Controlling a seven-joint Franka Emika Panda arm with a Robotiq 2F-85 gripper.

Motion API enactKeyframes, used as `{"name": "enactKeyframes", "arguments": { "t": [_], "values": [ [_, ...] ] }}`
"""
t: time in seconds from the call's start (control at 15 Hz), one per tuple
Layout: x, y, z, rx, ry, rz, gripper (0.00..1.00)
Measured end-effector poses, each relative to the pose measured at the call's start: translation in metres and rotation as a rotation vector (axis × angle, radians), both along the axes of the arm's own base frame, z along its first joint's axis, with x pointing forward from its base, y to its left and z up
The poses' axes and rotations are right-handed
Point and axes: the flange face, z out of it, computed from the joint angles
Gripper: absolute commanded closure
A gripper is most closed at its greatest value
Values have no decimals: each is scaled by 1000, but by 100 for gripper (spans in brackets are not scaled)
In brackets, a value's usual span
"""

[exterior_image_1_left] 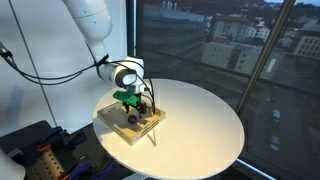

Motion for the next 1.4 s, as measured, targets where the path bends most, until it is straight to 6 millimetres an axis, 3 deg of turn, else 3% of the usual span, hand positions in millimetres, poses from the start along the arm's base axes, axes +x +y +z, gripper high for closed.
{"name": "enactKeyframes", "arguments": {
  "t": [0.67,0.73,0.8,1.0,1.2,1.4],
  "values": [
    [0,0,-10,0,12,1,0],
    [0,0,-10,0,12,1,7],
    [0,0,-10,0,13,1,28],
    [0,0,-11,0,13,1,37],
    [0,0,-11,0,14,1,64],
    [1,1,-10,0,11,1,67]
  ]
}}
